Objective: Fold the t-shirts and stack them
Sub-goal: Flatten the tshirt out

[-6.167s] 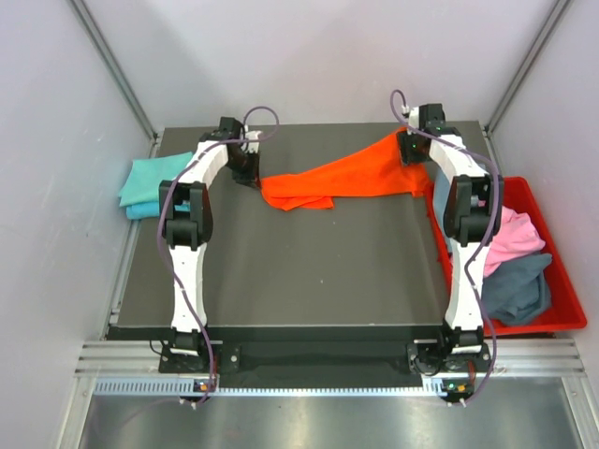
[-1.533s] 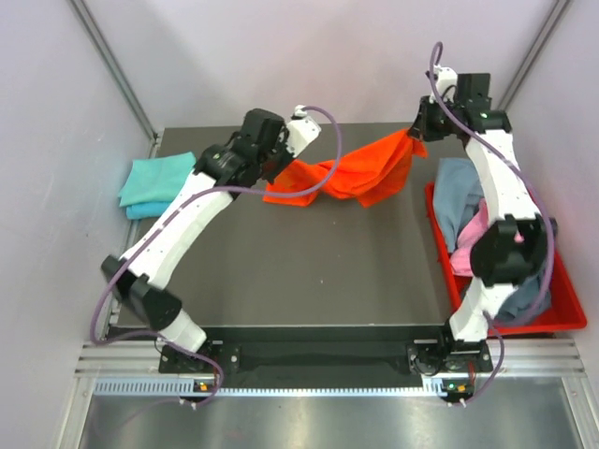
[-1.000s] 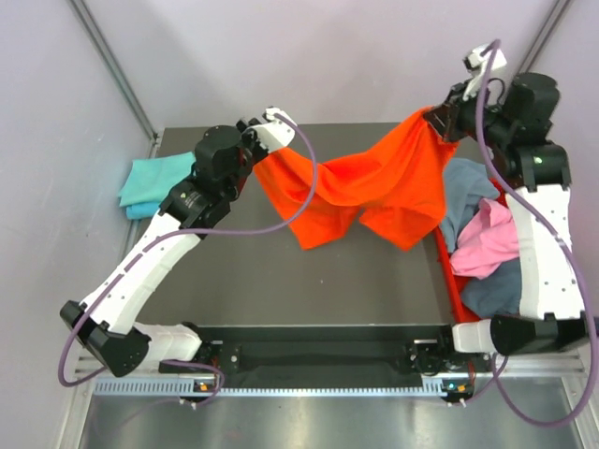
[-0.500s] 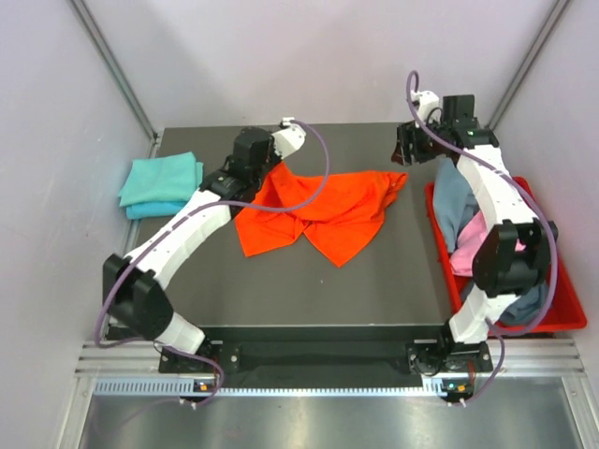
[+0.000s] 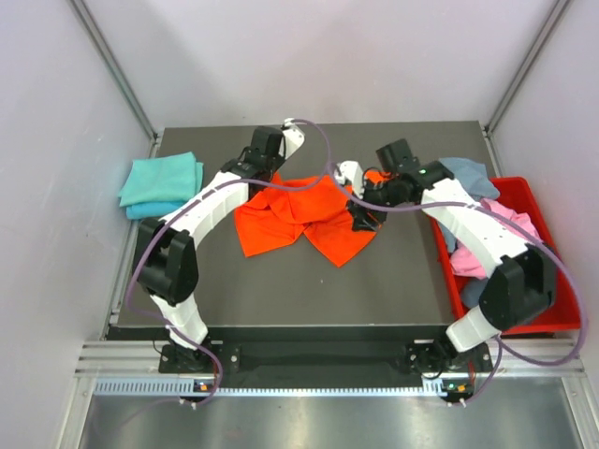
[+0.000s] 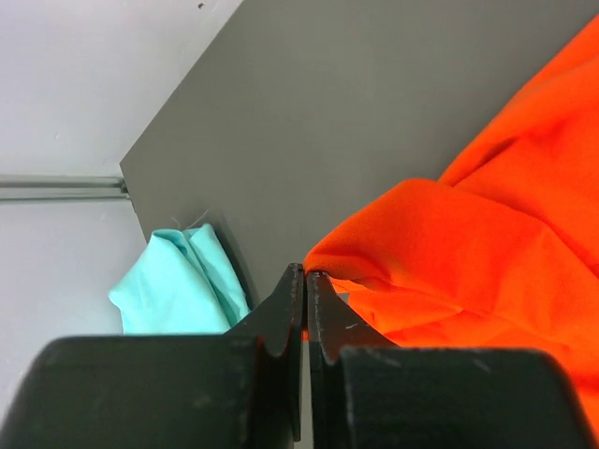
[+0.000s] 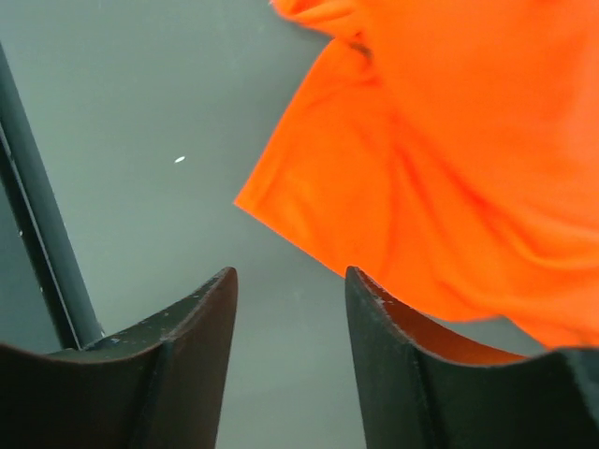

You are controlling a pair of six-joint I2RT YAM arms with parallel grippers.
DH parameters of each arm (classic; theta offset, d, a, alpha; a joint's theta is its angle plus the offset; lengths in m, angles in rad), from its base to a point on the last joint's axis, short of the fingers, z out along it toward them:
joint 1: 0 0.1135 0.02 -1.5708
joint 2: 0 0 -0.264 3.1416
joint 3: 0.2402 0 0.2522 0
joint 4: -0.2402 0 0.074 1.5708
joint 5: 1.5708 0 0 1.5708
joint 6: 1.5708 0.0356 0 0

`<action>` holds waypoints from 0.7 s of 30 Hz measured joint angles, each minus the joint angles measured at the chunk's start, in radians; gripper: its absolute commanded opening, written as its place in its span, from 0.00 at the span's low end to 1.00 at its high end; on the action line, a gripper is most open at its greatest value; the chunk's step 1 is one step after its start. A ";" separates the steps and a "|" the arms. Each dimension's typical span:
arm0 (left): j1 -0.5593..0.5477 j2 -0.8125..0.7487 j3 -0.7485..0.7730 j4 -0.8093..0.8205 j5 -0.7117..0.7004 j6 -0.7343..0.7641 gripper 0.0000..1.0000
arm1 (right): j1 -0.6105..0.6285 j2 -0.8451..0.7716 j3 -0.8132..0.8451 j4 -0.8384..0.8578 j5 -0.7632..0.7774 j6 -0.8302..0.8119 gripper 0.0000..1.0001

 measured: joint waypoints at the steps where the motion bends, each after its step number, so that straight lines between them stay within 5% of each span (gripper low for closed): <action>1: 0.002 0.003 0.011 -0.001 0.000 -0.004 0.00 | 0.013 0.021 -0.007 -0.004 -0.004 -0.009 0.48; 21: 0.126 0.021 0.106 -0.082 0.047 -0.114 0.00 | 0.248 0.115 -0.249 0.167 0.055 -0.043 0.43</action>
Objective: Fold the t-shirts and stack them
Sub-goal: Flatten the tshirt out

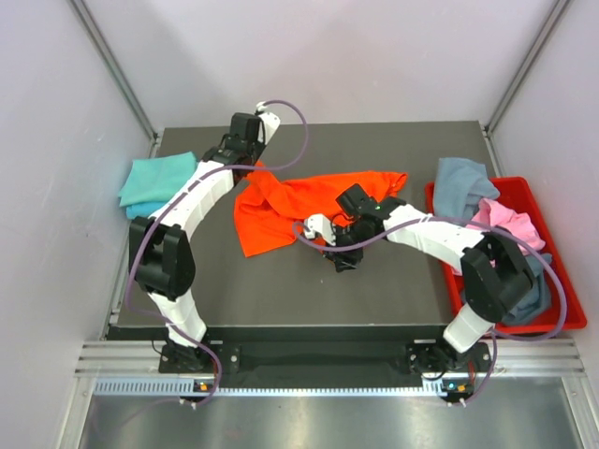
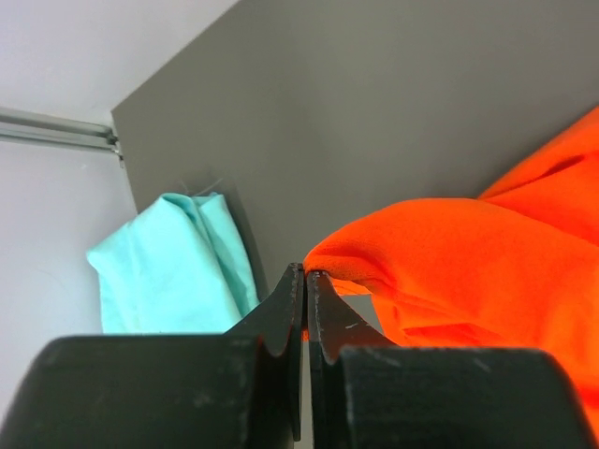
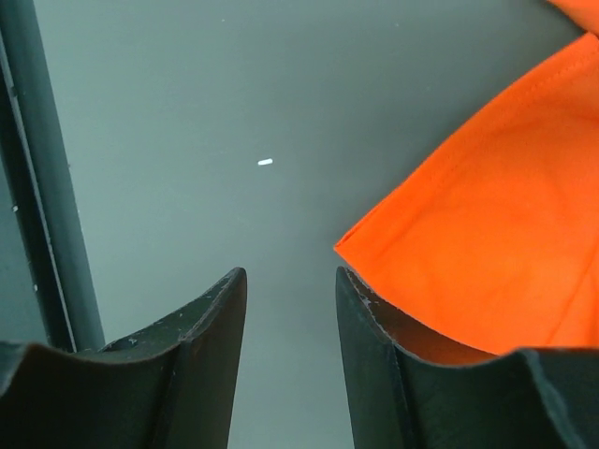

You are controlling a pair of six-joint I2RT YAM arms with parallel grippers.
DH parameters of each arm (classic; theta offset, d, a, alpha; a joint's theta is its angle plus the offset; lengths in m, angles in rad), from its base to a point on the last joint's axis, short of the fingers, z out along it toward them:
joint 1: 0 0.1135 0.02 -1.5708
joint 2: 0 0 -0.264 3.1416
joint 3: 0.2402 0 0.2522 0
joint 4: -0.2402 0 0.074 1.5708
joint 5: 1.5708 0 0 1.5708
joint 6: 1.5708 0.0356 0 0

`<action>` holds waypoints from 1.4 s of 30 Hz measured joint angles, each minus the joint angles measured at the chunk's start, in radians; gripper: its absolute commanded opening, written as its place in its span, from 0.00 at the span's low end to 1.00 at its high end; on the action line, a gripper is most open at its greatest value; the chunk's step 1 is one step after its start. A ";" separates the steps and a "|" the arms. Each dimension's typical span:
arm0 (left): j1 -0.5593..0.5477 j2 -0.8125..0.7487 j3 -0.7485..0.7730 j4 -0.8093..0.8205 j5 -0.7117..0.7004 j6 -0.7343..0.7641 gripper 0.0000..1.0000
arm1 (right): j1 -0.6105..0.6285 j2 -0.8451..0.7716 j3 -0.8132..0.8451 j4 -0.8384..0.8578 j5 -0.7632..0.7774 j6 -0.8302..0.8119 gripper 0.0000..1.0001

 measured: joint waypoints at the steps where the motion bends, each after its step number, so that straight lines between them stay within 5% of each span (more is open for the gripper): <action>1: 0.000 0.002 0.000 -0.005 0.004 -0.003 0.00 | 0.008 0.002 -0.003 0.011 0.005 0.003 0.43; 28: 0.017 0.018 0.032 -0.027 0.026 -0.051 0.00 | 0.026 0.174 0.000 0.126 0.187 0.017 0.36; 37: 0.023 0.018 0.032 -0.028 0.032 -0.059 0.00 | 0.026 0.178 0.003 0.163 0.237 0.036 0.03; 42: 0.023 0.018 0.045 -0.032 0.033 -0.059 0.00 | 0.025 0.158 0.034 0.144 0.314 0.040 0.00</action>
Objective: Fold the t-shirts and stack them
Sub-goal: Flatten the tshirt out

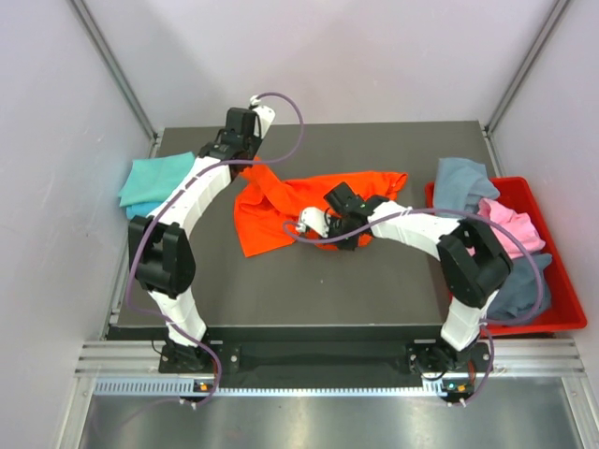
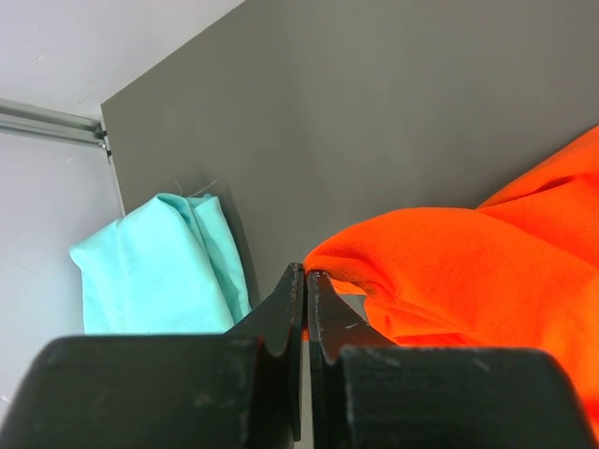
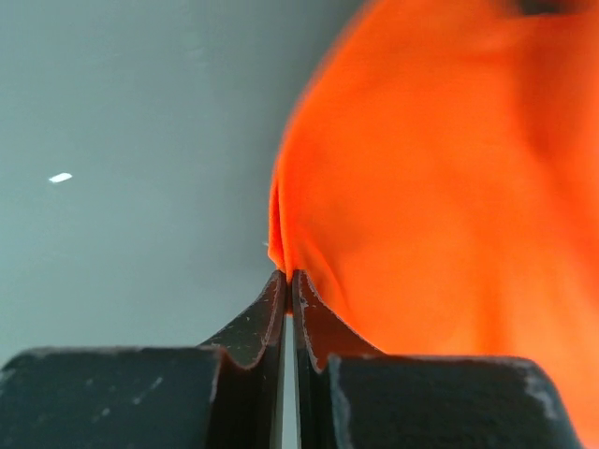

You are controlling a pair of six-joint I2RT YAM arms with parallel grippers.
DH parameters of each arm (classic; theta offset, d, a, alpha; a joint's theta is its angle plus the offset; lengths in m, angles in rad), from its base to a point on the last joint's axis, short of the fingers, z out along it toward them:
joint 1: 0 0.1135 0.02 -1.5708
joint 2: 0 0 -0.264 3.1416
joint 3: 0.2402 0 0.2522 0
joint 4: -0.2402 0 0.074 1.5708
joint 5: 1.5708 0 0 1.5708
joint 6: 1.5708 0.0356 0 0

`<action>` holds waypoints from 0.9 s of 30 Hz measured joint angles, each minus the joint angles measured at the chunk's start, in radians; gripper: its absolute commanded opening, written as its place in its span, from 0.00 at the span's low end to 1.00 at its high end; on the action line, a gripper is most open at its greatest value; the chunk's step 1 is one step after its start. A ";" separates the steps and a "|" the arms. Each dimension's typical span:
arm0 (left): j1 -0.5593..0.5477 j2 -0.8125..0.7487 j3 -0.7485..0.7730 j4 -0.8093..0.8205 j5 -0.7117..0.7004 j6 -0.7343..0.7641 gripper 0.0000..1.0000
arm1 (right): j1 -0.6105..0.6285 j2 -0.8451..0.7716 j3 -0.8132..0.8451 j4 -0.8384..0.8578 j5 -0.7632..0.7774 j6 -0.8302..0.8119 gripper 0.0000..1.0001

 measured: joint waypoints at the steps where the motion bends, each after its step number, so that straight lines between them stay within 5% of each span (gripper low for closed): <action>1: 0.000 0.000 0.005 0.000 0.000 0.000 0.00 | -0.004 -0.013 0.021 -0.017 0.018 -0.004 0.00; 16: 0.010 0.003 0.290 0.024 -0.014 0.117 0.00 | -0.362 -0.118 0.743 -0.048 0.168 -0.013 0.00; 27: 0.010 -0.014 0.389 0.103 -0.018 0.237 0.00 | -0.367 -0.159 0.860 0.019 0.236 0.018 0.00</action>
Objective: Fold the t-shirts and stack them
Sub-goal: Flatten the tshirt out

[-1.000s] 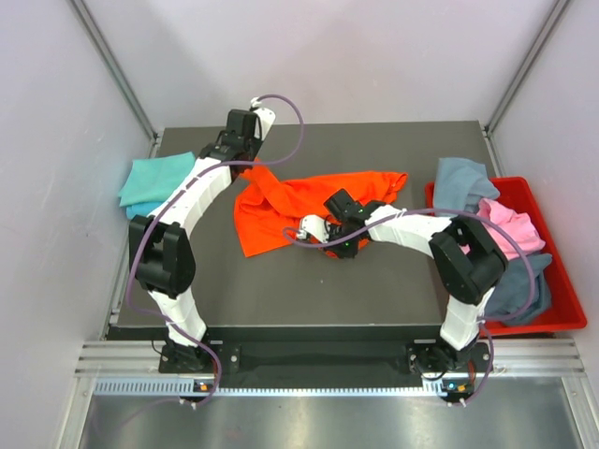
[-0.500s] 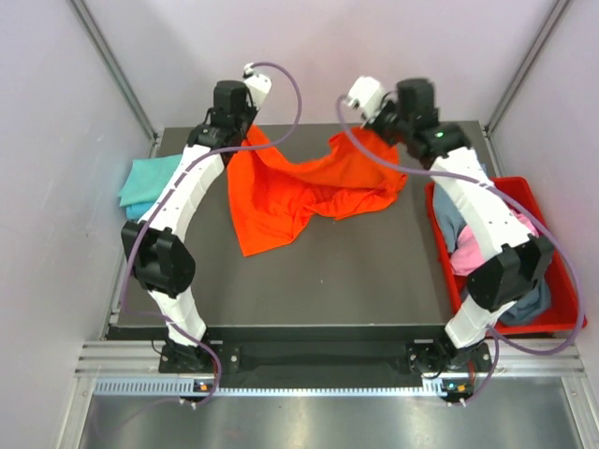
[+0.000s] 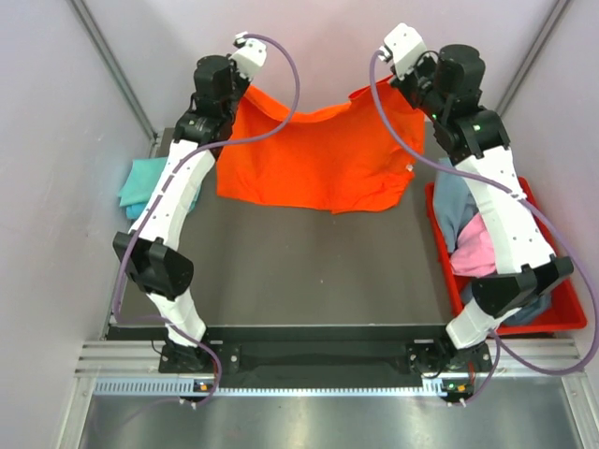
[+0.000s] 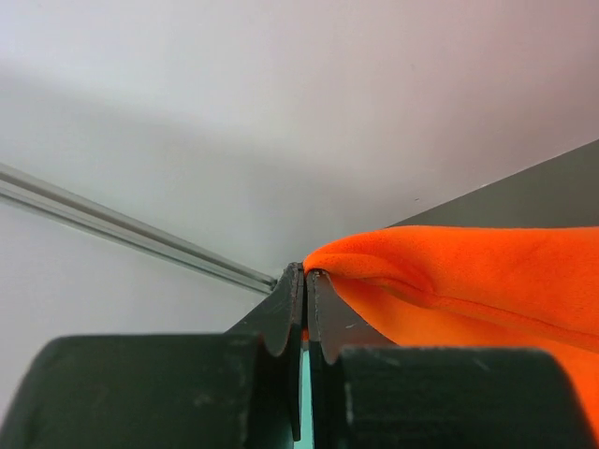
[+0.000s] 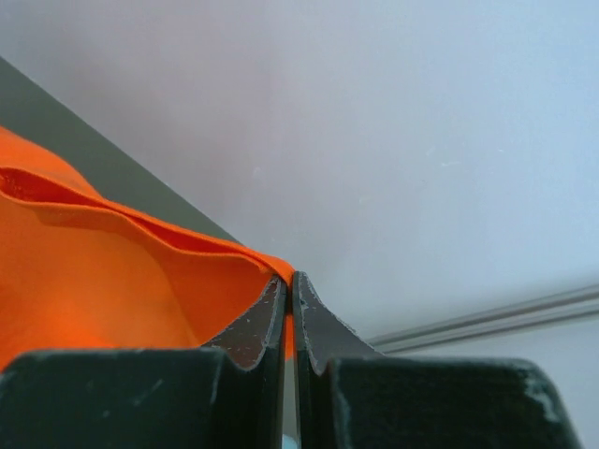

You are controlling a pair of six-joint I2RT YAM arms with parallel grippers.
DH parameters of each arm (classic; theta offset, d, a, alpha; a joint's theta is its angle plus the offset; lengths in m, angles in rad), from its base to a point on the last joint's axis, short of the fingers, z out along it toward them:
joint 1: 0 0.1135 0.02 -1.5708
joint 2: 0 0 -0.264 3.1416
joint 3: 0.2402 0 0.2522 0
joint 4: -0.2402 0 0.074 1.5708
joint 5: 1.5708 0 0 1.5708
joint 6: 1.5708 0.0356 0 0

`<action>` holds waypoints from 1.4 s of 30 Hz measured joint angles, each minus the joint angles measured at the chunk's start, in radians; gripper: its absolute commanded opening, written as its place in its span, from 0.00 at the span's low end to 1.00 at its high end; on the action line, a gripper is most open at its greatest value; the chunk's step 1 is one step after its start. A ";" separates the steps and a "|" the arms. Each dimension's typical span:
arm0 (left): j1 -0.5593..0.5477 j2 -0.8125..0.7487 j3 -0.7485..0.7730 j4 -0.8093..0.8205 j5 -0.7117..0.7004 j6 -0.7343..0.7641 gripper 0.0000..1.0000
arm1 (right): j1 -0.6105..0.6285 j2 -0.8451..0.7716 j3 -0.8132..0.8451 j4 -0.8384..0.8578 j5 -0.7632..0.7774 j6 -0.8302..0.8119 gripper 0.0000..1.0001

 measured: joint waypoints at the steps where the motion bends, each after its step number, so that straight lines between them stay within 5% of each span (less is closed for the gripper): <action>1: 0.000 -0.005 -0.001 0.000 0.003 0.009 0.00 | 0.000 -0.011 0.000 0.000 0.003 0.003 0.00; 18: 0.000 -0.513 -0.289 0.085 0.041 -0.006 0.00 | 0.000 -0.530 -0.145 0.039 -0.035 0.212 0.00; 33: 0.000 -0.678 -0.359 -0.026 0.093 -0.034 0.00 | -0.034 -0.470 0.058 -0.125 -0.119 0.302 0.00; 42: 0.000 -0.683 -0.254 -0.066 0.128 -0.074 0.00 | -0.100 -0.534 0.137 -0.161 -0.180 0.360 0.00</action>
